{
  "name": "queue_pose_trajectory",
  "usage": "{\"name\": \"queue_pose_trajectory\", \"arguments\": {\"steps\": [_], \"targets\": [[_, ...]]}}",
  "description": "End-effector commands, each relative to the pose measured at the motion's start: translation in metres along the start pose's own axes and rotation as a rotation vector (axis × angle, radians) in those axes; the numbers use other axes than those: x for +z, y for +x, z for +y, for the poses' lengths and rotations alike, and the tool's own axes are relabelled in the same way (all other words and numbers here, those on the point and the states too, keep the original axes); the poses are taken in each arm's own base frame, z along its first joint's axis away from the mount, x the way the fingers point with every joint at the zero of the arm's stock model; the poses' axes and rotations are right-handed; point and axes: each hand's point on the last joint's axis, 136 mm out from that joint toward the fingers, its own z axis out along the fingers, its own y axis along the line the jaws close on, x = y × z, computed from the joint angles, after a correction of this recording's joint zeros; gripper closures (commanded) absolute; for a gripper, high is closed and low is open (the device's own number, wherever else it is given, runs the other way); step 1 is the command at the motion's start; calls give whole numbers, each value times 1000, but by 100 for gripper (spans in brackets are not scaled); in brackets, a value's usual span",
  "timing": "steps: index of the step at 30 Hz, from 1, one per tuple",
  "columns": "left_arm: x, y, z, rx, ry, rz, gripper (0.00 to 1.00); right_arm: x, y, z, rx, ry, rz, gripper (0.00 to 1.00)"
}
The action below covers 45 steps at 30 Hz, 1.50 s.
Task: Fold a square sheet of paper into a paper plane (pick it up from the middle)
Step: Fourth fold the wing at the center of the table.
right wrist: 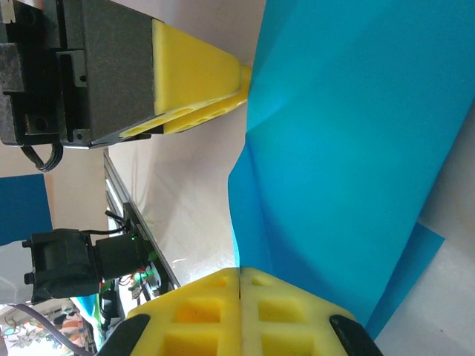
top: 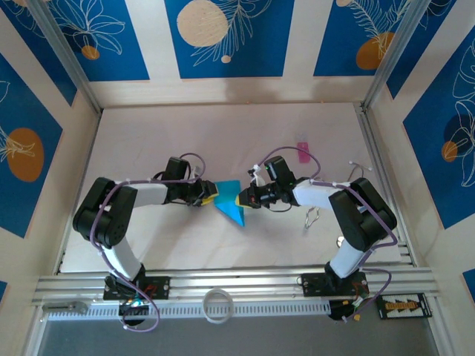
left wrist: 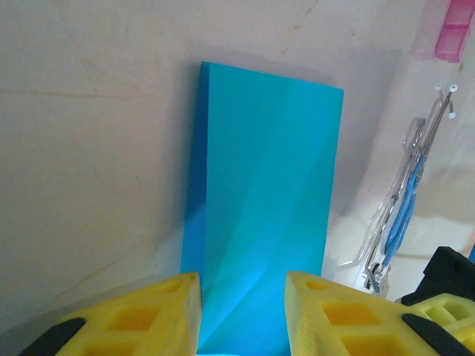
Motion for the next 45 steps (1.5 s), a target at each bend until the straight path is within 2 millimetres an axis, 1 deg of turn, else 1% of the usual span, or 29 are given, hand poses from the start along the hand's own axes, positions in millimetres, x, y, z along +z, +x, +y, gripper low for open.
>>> {"name": "queue_pose_trajectory", "arguments": {"steps": [1, 5, 10, 17, 24, 30, 33, 35, 38, 40, 41, 42, 43, 45], "targets": [[-2, -3, 5, -12, -11, -10, 65, -10, -1, 12, -19, -35, -19, 98], [-5, -3, 11, -8, -50, -22, 62, -12, -2, 14, -22, -48, -22, 98], [1, -4, 7, -25, -19, -8, 61, -12, -2, 15, -19, -65, -25, 98], [3, -8, -4, -20, 36, -7, 67, -12, 0, 15, -20, -72, -19, 99], [3, -10, -6, -22, 46, -15, 76, -13, -1, 13, -16, -68, -21, 98], [0, -13, -6, -28, 44, -56, 90, -17, -1, 6, -15, -41, -41, 98], [-3, -15, -8, -29, 50, -74, 98, -17, 1, -3, -6, 7, -38, 96], [-5, -16, -8, -35, 50, -88, 100, -18, 2, -10, -1, 53, -40, 92], [-14, -20, -12, -64, 59, -151, 100, -25, 4, -19, -10, 140, -60, 81], [-22, -20, -11, -92, 46, -200, 100, -34, 3, -24, -29, 225, -100, 76], [-24, -20, -8, -106, 30, -216, 100, -40, 1, -25, -38, 262, -130, 76], [-26, -19, -6, -121, 12, -234, 100, -48, 0, -26, -54, 294, -173, 75], [-29, -19, -6, -134, -3, -253, 100, -55, -2, -23, -73, 302, -212, 70], [-31, -18, -5, -161, -19, -286, 100, -65, -4, -14, -137, 291, -265, 65]]}}
